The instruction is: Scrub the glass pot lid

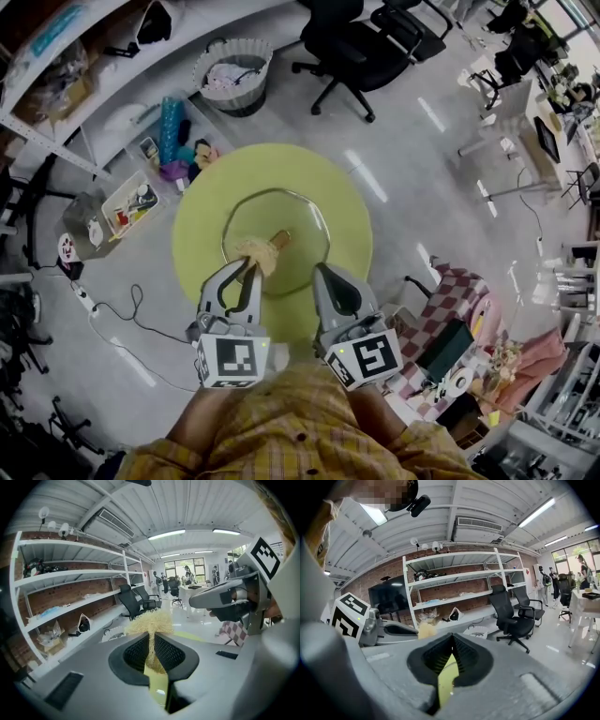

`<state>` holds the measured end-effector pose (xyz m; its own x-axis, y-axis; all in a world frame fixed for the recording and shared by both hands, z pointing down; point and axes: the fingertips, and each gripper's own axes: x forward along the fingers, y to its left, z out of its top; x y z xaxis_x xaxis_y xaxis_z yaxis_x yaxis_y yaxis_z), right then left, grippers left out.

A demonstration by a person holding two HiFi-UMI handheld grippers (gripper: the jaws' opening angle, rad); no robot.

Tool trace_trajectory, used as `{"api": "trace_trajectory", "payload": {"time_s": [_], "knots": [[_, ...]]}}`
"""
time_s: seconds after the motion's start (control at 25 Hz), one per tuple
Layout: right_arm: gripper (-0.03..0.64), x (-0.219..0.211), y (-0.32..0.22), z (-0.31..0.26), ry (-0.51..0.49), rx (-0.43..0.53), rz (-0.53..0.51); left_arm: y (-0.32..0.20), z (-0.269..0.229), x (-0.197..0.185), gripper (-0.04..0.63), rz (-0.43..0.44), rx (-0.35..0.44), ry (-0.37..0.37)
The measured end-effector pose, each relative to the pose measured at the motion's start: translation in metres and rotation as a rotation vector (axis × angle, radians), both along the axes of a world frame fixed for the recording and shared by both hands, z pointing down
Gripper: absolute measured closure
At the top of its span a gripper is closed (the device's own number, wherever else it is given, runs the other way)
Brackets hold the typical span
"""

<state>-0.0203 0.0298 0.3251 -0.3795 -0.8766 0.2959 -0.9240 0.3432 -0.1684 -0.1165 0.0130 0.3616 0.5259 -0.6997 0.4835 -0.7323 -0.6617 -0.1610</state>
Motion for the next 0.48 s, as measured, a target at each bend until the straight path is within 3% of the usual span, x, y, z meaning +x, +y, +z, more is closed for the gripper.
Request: {"api": "trace_trajectory", "payload": {"time_s": [0.48], "knots": [[0.620,0.032,-0.023,0.046,-0.017,-0.062,-0.035,-0.037,0.071,0.043,0.557,0.129,-0.074,-0.255]]}}
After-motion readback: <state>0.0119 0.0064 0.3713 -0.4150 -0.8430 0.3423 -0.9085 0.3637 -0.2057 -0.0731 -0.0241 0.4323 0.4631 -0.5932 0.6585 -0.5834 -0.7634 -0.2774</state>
